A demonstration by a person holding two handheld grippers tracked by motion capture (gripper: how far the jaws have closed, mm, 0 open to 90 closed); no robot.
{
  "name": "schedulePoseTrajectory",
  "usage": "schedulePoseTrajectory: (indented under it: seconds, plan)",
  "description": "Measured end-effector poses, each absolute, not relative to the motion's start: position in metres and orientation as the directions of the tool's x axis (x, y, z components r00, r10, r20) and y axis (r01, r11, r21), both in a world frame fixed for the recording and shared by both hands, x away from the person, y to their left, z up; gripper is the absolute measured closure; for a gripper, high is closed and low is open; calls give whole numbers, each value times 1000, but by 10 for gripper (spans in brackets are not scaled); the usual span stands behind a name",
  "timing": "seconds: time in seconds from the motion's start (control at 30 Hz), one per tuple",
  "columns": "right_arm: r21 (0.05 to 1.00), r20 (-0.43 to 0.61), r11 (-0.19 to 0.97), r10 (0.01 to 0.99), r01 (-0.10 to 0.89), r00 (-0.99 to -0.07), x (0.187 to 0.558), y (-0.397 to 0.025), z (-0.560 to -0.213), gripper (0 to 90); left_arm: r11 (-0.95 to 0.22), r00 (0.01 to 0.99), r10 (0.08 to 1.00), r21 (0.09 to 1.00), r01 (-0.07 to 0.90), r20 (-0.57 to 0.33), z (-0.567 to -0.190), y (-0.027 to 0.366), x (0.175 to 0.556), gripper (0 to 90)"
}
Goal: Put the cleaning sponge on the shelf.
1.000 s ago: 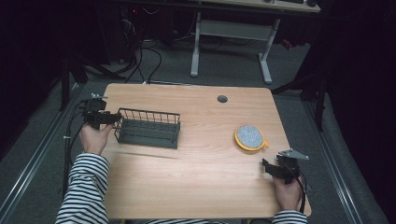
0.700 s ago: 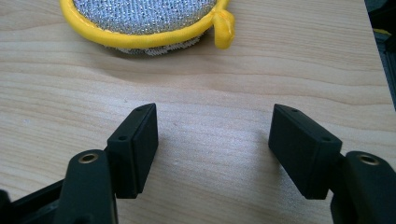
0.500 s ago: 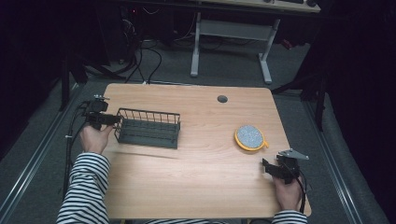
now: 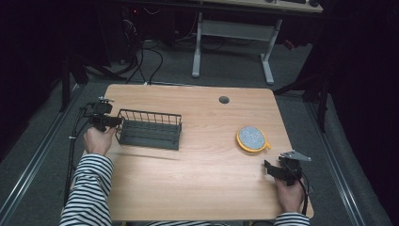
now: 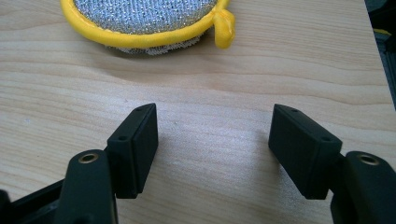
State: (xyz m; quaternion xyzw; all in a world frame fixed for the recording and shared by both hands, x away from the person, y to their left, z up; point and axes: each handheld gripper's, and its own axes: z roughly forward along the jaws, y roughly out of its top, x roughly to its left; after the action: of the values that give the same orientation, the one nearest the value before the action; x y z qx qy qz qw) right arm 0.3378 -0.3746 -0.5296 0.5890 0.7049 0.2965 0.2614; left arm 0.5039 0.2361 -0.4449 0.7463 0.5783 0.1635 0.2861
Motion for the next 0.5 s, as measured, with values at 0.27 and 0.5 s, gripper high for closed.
schedulePoseTrajectory:
  seconds: [0.27, 0.5]
  plan:
    - [724, -16, 127, 986, 678, -168, 337, -374, -529, 333, -159, 272, 958, 611, 776, -96, -444, 237, 503, 835]
    - [724, -17, 129, 985, 678, -169, 337, -374, -529, 333, -130, 258, 957, 604, 787, -131, -444, 234, 504, 844]
